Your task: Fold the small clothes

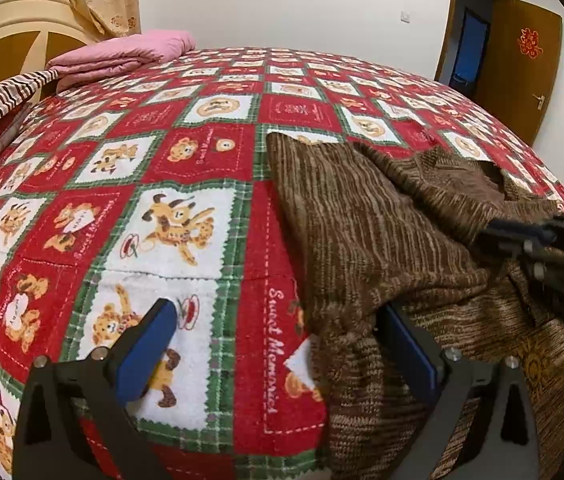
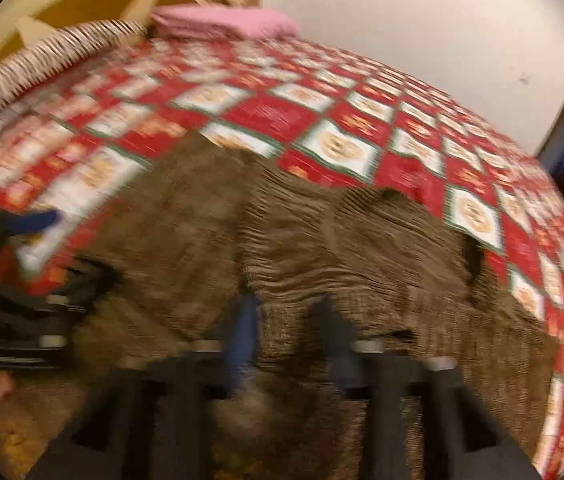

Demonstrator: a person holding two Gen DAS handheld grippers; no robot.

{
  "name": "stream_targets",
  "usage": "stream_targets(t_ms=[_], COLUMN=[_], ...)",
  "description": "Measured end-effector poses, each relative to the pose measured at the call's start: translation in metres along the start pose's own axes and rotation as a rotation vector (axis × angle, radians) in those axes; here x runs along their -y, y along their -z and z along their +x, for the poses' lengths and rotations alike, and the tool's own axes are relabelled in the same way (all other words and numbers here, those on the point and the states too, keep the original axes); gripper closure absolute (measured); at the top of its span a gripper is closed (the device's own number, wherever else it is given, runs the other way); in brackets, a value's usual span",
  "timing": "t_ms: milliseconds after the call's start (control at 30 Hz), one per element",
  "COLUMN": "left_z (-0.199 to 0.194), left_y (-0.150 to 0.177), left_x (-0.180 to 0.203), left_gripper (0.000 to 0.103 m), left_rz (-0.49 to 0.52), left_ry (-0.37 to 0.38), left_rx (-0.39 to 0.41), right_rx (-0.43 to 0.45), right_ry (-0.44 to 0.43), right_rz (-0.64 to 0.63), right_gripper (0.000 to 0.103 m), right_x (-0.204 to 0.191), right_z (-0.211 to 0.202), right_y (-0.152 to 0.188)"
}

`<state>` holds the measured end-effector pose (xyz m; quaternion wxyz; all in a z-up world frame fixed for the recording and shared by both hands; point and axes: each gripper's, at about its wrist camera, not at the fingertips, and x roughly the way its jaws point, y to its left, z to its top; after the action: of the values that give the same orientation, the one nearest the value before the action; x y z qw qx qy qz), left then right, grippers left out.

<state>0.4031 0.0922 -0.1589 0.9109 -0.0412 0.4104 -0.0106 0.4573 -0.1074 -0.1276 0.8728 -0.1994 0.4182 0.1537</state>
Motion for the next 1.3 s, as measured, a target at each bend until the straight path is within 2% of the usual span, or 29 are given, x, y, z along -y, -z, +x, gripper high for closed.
stream_targets(t_ms=[33, 133, 200, 233, 300, 333, 467, 600, 633, 700, 767, 833, 967, 1200, 1233, 1267, 1300], left_z=[0.0, 0.0, 0.0, -0.001, -0.001, -0.001, -0.001, -0.002, -0.003, -0.003, -0.003, -0.004, -0.004, -0.004, -0.004, -0.005, -0.006], left_y=[0.0, 0.0, 0.0, 0.0, 0.0, 0.0, 0.0, 0.0, 0.0, 0.0, 0.0, 0.0, 0.0, 0.0, 0.0, 0.001, 0.001], left_x=[0.0, 0.0, 0.0, 0.0, 0.0, 0.0, 0.0, -0.003, -0.004, -0.004, -0.006, -0.01, -0.012, -0.016, -0.018, -0.02, -0.021], left_gripper=[0.0, 0.0, 0.0, 0.0, 0.0, 0.0, 0.0, 0.001, 0.001, 0.002, 0.002, 0.001, 0.001, 0.001, 0.001, 0.001, 0.001], left_rz=[-0.001, -0.003, -0.001, -0.001, -0.002, -0.002, -0.002, -0.018, -0.02, -0.021, -0.033, -0.059, -0.07, -0.089, -0.095, -0.107, -0.117], left_ry=[0.001, 0.003, 0.001, 0.001, 0.002, 0.001, 0.002, 0.018, 0.019, 0.013, 0.006, -0.001, -0.006, 0.003, 0.008, 0.012, 0.016], left_rx=[0.001, 0.002, 0.003, 0.003, 0.003, 0.003, 0.003, 0.015, 0.016, 0.017, 0.02, 0.026, 0.03, 0.037, 0.038, 0.041, 0.044], right_rx=[0.001, 0.045, 0.072, 0.065, 0.017, 0.012, -0.001, -0.025, -0.046, -0.054, -0.032, -0.023, -0.027, -0.039, -0.034, -0.026, -0.018], right_ry=[0.001, 0.074, 0.144, 0.153, 0.178, 0.178, 0.088, -0.114, -0.14, -0.136, -0.117, -0.127, -0.099, -0.088, -0.085, -0.084, -0.082], right_rz=[0.021, 0.126, 0.22, 0.263, 0.313, 0.322, 0.367, 0.469, 0.476, 0.458, 0.424, 0.394, 0.299, 0.314, 0.314, 0.306, 0.293], right_gripper=[0.098, 0.098, 0.098, 0.095, 0.072, 0.057, 0.057, 0.057, 0.057, 0.06, 0.088, 0.096, 0.096, 0.094, 0.096, 0.102, 0.102], right_x=[0.006, 0.044, 0.081, 0.099, 0.118, 0.121, 0.13, 0.121, 0.116, 0.108, 0.099, 0.09, 0.072, 0.076, 0.075, 0.074, 0.071], right_z=[0.001, -0.005, -0.007, -0.003, 0.003, 0.004, -0.003, -0.012, -0.011, -0.008, -0.013, -0.017, -0.021, -0.013, -0.015, -0.019, -0.023], right_y=[-0.001, -0.009, -0.016, -0.017, -0.014, -0.011, 0.012, 0.041, 0.046, 0.051, 0.051, 0.048, 0.043, 0.045, 0.045, 0.045, 0.044])
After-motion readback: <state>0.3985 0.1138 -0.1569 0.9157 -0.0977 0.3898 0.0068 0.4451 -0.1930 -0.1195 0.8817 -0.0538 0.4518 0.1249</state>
